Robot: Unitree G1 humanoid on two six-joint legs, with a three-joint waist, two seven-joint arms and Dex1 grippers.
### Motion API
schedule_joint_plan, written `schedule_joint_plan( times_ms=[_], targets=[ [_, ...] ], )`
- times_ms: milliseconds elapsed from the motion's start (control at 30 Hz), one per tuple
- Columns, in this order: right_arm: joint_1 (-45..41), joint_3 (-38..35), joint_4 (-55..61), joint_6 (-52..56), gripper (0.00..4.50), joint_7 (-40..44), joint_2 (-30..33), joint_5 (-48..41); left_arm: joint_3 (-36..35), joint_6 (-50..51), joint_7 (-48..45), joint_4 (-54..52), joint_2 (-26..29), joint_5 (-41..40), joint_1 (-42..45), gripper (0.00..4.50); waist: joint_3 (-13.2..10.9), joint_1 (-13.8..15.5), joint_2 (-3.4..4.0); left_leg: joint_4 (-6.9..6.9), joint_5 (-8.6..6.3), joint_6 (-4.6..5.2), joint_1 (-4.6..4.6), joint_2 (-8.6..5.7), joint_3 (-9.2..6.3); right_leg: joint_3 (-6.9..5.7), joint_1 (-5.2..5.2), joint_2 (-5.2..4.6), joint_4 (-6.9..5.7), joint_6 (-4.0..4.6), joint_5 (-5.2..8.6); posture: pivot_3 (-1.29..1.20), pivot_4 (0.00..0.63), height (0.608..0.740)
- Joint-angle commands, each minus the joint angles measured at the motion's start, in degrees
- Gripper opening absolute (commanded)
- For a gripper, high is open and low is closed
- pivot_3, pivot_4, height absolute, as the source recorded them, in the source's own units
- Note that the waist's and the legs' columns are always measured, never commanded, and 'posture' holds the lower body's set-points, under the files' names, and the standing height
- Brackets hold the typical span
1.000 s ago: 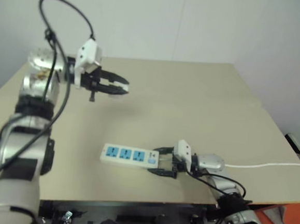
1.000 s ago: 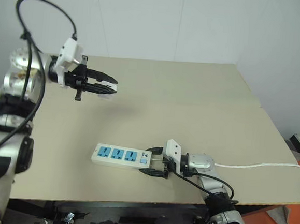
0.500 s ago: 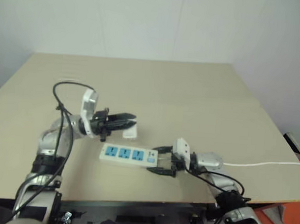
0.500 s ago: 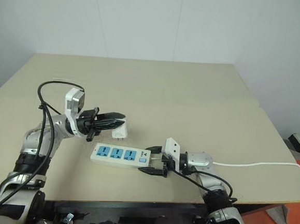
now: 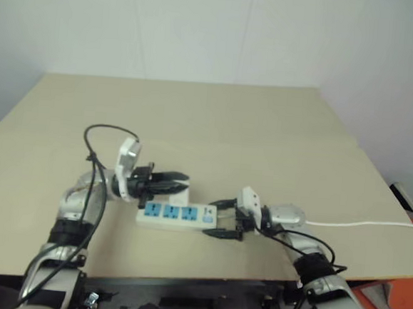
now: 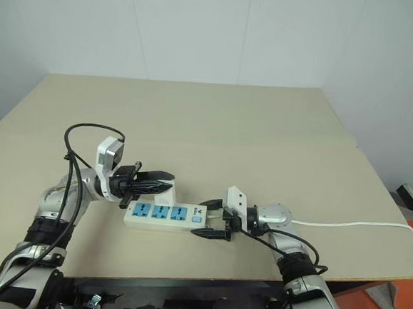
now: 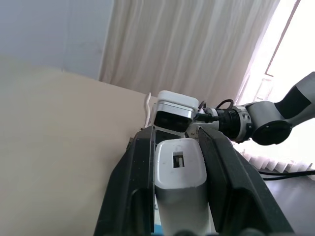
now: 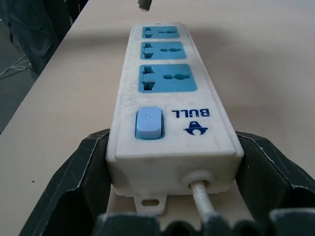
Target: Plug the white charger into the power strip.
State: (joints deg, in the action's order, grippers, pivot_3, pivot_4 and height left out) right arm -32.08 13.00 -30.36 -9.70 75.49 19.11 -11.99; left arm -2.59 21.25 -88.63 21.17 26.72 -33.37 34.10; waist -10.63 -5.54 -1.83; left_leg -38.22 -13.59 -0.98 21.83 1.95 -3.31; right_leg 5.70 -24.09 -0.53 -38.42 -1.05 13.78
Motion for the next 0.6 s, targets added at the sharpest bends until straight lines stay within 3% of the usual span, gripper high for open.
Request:
schedule_joint_plan(
  times_ms=[33, 600],
  targets=[
    [0.5, 1.2, -1.3, -0.2, 3.44, 0.3, 0.1, 1.9, 1.2, -3.4, -1.7, 1.4, -0.3, 1.8, 0.2, 1.03, 0.0, 0.0, 0.00, 0.00, 0.00, 0.00, 0.00, 0.00, 0.00, 0.00, 0.00, 0.00, 0.00, 0.00, 0.00, 0.00, 0.150, 0.740],
    [0.7, 1.5, -0.8, -0.3, 3.44, 0.0, 0.4, 2.4, 2.7, -9.9, -2.7, 11.5, -5.0, 5.5, 3.5, 1.03, 0.1, 0.0, -0.03, 0.01, 0.00, 0.00, -0.01, 0.00, 0.00, 0.01, 0.03, 0.01, 0.02, 0.00, 0.00, 0.00, 0.150, 0.740]
  ],
)
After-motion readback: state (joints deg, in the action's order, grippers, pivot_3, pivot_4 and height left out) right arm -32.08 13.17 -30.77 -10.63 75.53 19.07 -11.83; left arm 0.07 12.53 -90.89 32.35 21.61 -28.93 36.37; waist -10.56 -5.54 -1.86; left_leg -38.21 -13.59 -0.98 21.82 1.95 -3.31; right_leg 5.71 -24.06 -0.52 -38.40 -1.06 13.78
